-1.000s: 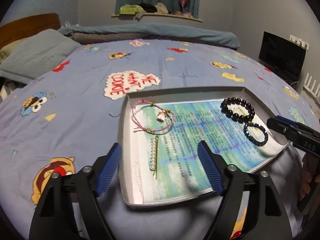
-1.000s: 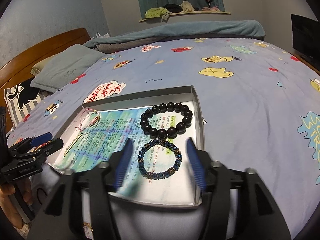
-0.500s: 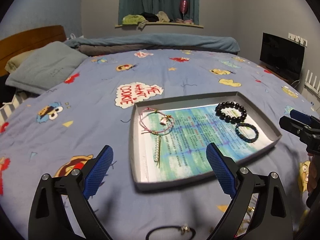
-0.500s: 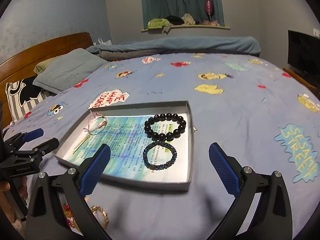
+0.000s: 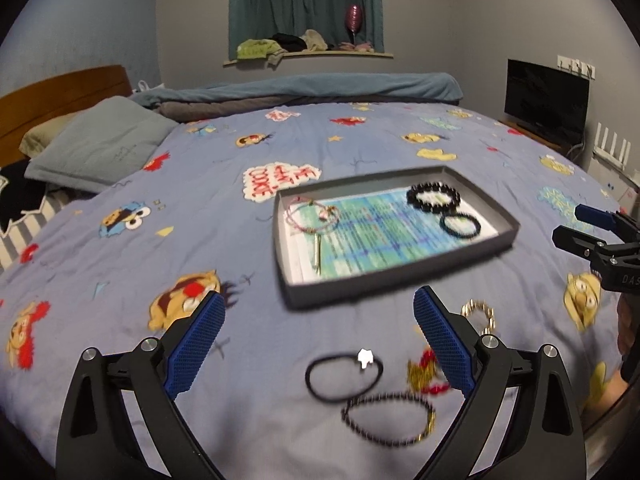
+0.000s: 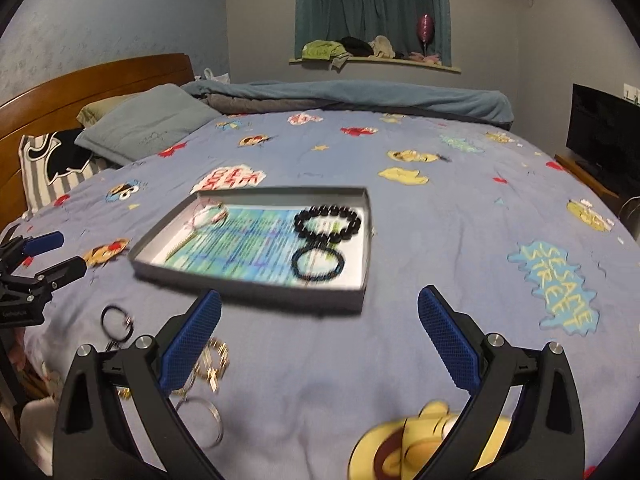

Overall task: Organize jewelry
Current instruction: 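Move both open tools back over the remaining jewelry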

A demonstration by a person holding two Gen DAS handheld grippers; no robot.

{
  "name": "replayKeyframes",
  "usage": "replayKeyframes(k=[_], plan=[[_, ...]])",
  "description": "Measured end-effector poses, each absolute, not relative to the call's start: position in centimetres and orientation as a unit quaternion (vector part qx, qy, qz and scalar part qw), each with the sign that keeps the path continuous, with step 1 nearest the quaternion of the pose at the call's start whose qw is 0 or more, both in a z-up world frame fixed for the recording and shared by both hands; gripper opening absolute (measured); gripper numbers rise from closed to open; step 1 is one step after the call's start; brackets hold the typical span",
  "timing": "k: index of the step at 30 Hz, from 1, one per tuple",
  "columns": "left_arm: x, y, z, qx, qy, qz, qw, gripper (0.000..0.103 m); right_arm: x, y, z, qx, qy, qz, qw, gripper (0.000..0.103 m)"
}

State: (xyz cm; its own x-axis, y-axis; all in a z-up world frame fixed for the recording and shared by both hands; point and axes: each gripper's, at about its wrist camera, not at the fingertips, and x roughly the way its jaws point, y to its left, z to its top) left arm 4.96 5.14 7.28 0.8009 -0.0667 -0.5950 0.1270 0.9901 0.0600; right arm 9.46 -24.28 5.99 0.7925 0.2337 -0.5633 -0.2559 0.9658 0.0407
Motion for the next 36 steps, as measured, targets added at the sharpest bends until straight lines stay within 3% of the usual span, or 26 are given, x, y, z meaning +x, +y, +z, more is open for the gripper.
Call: replayKeyframes(k=[16,36], plan=[[1.1,5.8,0.6,0.029,0.349,-0.053,0.935,0.095,3.7,-20.5,1.0,-0.059,0.299,0.162,0.938,0.097],[0.9,4.8,-1.5,0.045,0.357,-0.072,0.930,0.093,2.8,-19.0,-3.2,-0.084,0.306,0.196,0.928,0.097]])
